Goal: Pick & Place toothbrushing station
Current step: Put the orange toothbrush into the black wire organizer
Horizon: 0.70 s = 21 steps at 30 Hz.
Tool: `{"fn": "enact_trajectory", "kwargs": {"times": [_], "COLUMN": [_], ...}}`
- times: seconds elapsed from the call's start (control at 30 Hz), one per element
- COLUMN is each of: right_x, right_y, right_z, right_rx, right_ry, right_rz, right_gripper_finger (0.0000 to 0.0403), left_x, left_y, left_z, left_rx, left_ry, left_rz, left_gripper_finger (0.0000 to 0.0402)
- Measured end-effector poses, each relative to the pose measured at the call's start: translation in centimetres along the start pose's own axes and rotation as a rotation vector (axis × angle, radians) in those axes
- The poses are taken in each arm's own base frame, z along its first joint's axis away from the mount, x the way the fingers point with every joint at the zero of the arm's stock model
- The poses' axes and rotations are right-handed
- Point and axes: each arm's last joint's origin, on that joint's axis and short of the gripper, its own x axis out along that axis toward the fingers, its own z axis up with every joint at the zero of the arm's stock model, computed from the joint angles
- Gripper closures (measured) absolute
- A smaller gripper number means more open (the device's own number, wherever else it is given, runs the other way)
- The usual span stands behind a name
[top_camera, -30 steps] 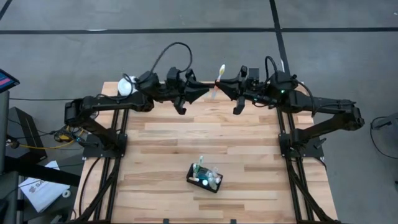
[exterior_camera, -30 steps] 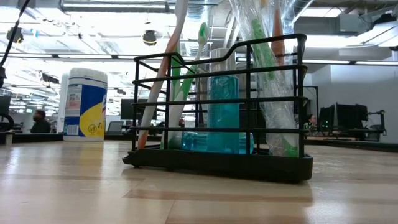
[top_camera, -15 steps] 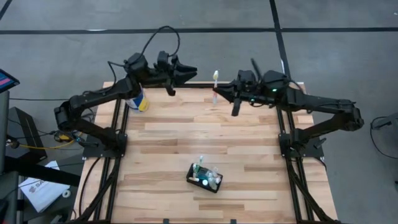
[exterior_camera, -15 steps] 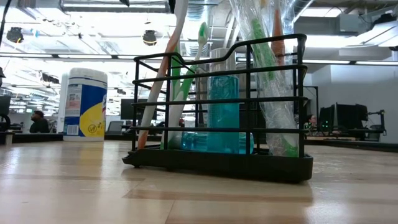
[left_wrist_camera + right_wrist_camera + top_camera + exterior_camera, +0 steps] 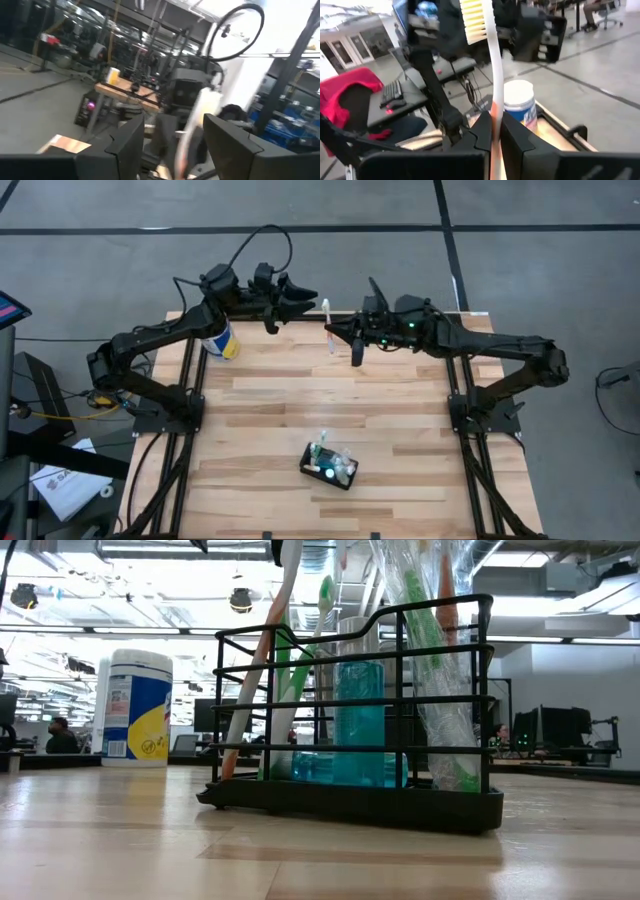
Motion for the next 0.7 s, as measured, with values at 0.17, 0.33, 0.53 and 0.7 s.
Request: {"fn": "enact_trajectory", "kwargs": {"times": [0.17, 0.33, 0.53, 0.7], "right_x": [1.7, 3.5, 4.0, 3.7], "right_y": [-0.3, -0.5, -0.7, -1.2], "right_z": [0.5, 1.1, 2.0, 2.4], "right_rx": [0.001, -0.004, -0.022, -0.024], "right_ry": [0.016, 0.016, 0.006, 0.001], "right_rz": [0.035, 0.051, 0.061, 0.057], "right_gripper_finger": [0.0394, 0.0394, 0.0394, 0.0398], "left_x": [0.1, 0.1, 0.2, 0.3], "left_y": [-0.3, -0.4, -0.9, -1.0], "left_z": [0.0, 0.2, 0.3, 0.5], "left_rx": [-0.012, -0.020, -0.015, 0.001], "left_ry": [-0.003, -0.019, -0.031, -0.035], "left_rz": [-0.030, -0.038, -0.086, -0.100], "left_gripper_finger": [0.0202, 0.0202, 0.0202, 0.0211]}}
